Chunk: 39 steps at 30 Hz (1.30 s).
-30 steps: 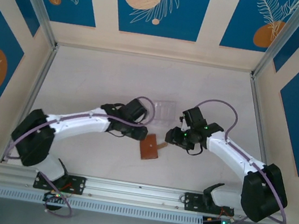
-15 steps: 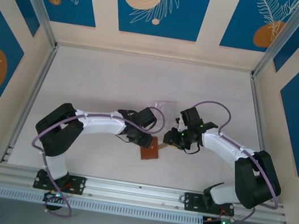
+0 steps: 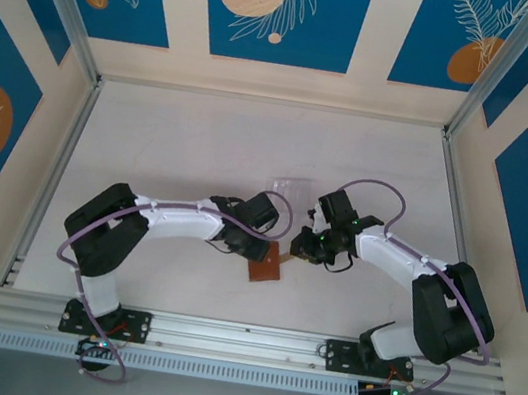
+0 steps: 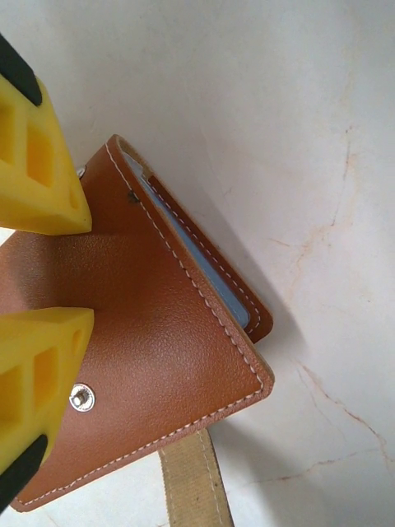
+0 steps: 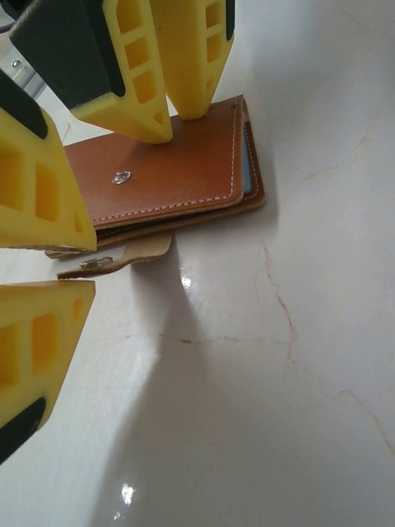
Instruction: Put the credit cards into the card holder
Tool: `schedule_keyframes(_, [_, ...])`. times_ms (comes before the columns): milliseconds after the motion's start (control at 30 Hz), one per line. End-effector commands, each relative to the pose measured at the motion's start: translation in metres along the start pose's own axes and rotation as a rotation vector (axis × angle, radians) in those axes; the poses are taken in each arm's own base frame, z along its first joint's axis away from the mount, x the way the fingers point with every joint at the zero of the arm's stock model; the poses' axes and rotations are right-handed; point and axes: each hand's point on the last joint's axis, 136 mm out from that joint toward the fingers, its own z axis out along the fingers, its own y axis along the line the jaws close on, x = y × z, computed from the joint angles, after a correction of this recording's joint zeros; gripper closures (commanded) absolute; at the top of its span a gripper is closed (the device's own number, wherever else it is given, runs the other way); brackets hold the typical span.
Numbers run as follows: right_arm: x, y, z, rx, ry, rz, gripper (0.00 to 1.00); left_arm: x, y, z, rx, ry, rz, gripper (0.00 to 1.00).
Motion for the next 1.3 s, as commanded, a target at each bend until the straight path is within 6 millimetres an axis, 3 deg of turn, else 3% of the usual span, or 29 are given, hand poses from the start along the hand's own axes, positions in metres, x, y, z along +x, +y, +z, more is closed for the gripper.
schedule_keyframes(0, [0.006, -0.001, 0.004, -0.02, 0.033, -0.005, 0.85, 0.025, 0.007, 0.017, -0.032, 0.073, 0.0, 0.71])
schedule_keyframes(200, [0.006, 0.003, 0.001, -0.037, 0.026, -0.012, 0.93, 0.026, 0.008, 0.018, -0.035, 0.073, -0.001, 0.71])
schedule_keyframes(333, [0.005, 0.008, -0.004, -0.052, 0.019, -0.024, 0.93, 0.027, 0.008, 0.019, -0.032, 0.077, -0.005, 0.72])
schedule_keyframes(400, [0.005, 0.011, -0.005, -0.064, 0.014, -0.032, 0.98, 0.028, 0.009, 0.02, -0.032, 0.079, -0.005, 0.72])
schedule_keyframes(667, [0.008, 0.04, -0.007, -0.163, 0.031, -0.089, 1.0, 0.028, 0.008, 0.022, -0.027, 0.075, -0.015, 0.72])
schedule_keyframes(933, [0.018, 0.054, 0.015, -0.175, 0.098, -0.123, 1.0, 0.027, 0.009, 0.021, -0.028, 0.068, -0.019, 0.72])
schedule_keyframes(1267, [0.021, 0.047, 0.036, -0.09, 0.139, -0.126, 1.0, 0.03, 0.01, 0.02, -0.024, 0.062, -0.029, 0.72])
